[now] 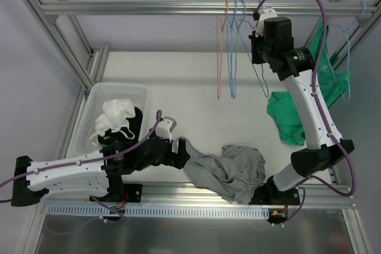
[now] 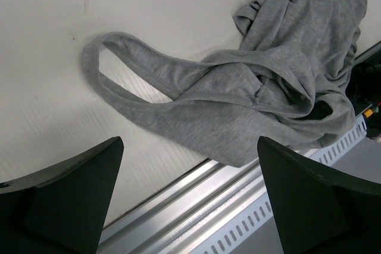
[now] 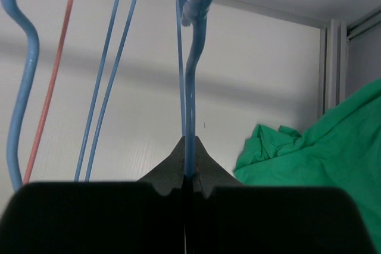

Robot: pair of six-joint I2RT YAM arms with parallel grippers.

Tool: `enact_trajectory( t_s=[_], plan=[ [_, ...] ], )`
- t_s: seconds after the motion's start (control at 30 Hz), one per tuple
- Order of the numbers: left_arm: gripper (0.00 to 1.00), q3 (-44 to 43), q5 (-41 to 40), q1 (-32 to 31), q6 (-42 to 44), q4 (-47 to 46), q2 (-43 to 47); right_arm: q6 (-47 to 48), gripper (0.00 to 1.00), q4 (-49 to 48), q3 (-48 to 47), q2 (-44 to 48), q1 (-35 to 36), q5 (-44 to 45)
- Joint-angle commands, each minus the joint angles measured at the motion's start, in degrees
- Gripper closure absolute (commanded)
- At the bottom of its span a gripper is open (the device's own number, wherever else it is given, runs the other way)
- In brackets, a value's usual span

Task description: Remove the tank top from the hanger

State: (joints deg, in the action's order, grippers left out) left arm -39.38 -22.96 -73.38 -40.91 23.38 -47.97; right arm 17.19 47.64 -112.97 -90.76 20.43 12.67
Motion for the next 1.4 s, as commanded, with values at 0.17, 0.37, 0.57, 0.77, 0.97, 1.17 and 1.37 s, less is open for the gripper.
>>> enact_trajectory(
  t_s=[0.17,0.37,0.57,0.77,0.97,1.17,1.37],
  plan=[
    [0.01,-2.9,0.55,0.17,0.74,0.0,-2.04,-4.09,0.81,-3.87,8.28,6.56,0.58,-2.2],
    [0.01,-8.42,0.64,-1.14,2.4,-0.7,-9.22,-5.41,0.11,-4.22,12.68,14.37,-0.12,-0.81],
    [0.01,-18.71,3.62,-5.45,5.48,-5.69,-24.59,-6.64,0.01,-3.08,23.21,30.68,-4.24,-0.45],
    [0.01,-30.04,8.54,-8.44,7.06,-7.47,-43.92,-6.73,0.01,-2.64,35.25,49.78,-5.4,0.97],
    [0.01,-39.1,8.46,-8.88,8.74,-7.29,-57.74,-6.82,0.01,2.1,38.0,62.98,-5.31,-4.65],
    [0.01,-43.15,10.48,-8.88,8.04,-7.12,-67.5,-6.38,0.0,5.62,34.66,67.38,-5.31,-9.31],
    [0.08,-39.38,3.91,-8.97,2.86,-4.92,-71.47,-6.47,0.01,5.8,33.08,69.93,-5.4,-14.77]
  ],
)
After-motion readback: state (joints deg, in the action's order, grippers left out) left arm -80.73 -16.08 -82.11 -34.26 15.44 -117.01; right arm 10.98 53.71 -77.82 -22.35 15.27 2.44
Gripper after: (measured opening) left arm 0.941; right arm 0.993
